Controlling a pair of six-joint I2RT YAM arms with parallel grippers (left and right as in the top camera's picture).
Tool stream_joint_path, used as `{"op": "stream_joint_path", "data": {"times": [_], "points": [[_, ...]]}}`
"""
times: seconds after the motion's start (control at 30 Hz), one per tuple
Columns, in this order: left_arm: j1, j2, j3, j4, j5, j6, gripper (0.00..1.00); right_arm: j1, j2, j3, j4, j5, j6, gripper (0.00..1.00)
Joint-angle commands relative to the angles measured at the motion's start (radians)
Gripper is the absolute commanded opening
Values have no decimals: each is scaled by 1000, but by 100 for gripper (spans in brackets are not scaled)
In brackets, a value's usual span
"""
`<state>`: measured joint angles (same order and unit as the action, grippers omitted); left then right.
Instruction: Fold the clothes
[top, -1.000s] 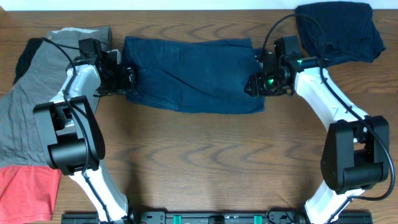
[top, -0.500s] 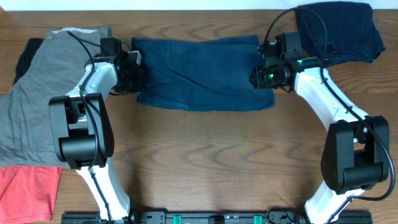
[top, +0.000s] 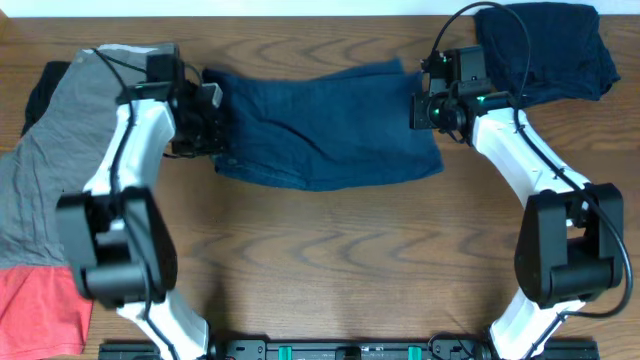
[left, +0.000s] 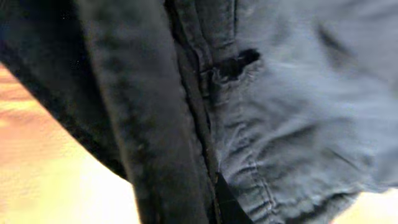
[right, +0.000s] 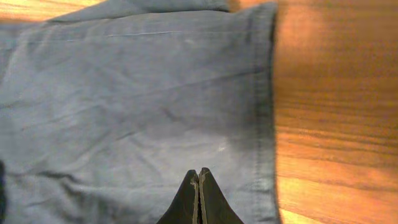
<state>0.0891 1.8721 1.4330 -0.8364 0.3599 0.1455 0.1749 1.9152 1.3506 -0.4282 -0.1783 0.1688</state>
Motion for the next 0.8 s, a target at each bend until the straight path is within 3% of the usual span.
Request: {"op": "stream_joint_path", "data": {"times": [0.0,0.27,0.77], "points": [[16,-93,24,-35,-6,47,6,-3,62,-3,2,5,26,1],[13,-194,45,-91,-4,87,6,6,135,-3,20,-48,40,1],[-94,-195,45,-109,-26,108,6,53,135,-3,96,-153,31,1]]}}
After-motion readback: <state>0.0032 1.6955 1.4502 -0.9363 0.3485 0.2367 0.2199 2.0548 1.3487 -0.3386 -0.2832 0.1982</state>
